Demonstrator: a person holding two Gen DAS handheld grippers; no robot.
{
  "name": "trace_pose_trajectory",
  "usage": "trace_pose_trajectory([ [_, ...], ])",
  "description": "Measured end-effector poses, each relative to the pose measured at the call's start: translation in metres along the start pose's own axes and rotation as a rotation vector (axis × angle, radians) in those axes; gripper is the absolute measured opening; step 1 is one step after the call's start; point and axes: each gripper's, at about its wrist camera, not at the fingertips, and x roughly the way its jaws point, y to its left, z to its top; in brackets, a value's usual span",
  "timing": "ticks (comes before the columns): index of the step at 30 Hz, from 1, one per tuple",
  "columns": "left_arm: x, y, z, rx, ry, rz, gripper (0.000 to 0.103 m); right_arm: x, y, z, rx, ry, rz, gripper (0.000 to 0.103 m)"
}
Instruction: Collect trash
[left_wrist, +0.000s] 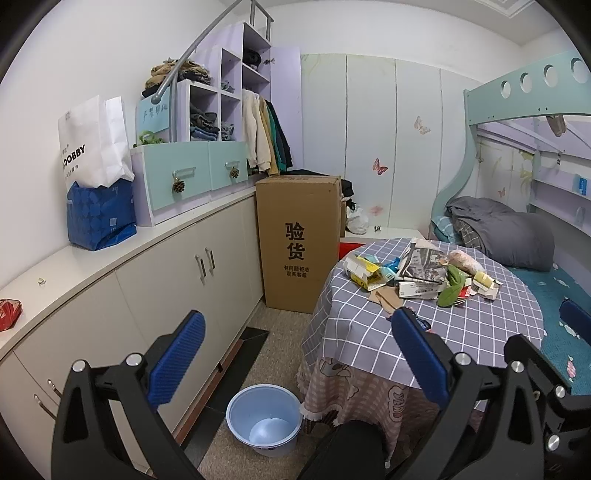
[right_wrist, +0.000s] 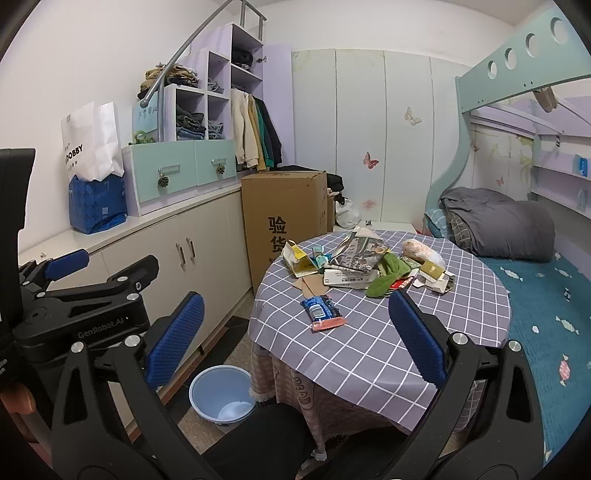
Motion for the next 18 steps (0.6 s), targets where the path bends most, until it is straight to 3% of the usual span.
trace_pose_trajectory([
  [11,0.003,0.0,0.0,0.001,0.006,-0.002,0.099,0.003,-0.001,0.0,0.003,0.007,0.0,0.097],
  [18,0.024,-0.018,0.001,0.031,0.034,-0.009,0.099,0.027,-0.021,-0.004,0.02,0.028,-0.002,0.097],
])
